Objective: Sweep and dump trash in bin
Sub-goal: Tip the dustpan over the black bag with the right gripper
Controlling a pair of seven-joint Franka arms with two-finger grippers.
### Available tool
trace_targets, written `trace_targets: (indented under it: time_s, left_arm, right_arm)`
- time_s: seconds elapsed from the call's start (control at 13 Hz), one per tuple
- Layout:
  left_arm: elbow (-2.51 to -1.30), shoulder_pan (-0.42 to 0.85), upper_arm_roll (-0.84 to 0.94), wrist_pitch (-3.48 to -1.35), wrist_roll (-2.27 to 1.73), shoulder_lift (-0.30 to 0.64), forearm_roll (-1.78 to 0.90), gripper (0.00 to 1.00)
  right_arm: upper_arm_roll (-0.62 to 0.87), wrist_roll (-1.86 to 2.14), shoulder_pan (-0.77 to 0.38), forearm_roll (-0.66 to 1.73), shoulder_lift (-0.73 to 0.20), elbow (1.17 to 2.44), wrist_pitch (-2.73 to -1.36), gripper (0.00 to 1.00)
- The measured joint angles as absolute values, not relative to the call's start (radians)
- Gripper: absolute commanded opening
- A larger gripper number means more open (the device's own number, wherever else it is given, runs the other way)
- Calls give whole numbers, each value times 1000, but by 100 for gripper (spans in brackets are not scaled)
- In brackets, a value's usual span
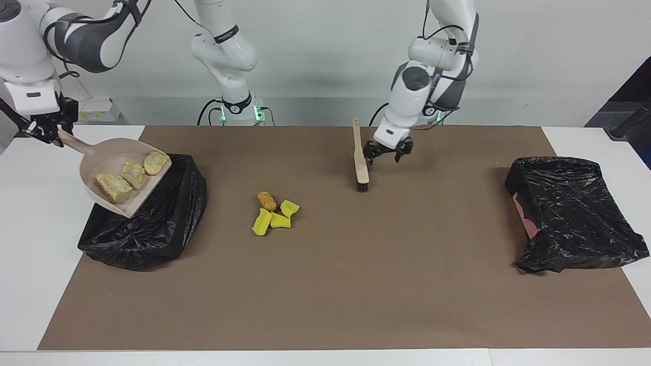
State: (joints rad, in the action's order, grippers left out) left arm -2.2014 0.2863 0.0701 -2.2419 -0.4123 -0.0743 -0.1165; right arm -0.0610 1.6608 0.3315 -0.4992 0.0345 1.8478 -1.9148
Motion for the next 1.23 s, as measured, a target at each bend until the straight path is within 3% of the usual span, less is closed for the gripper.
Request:
trace_targets:
  time_s: [0.62,1.0,1.23]
  left_arm:
    - [-1846,16,69,-1933,19,53,-96,100]
    - [-1689,2,72,-1736,29,51,-23,100]
    - [-1626,2,72,-1664,25,40,-23,100]
  right_arm:
    - [-52,1787,179,-830,28,1867,-1976,0]
    - [-51,1818,160,-895,64,1862,-1967,0]
    - [-44,1813,153,-873,138,1858,-1861,0]
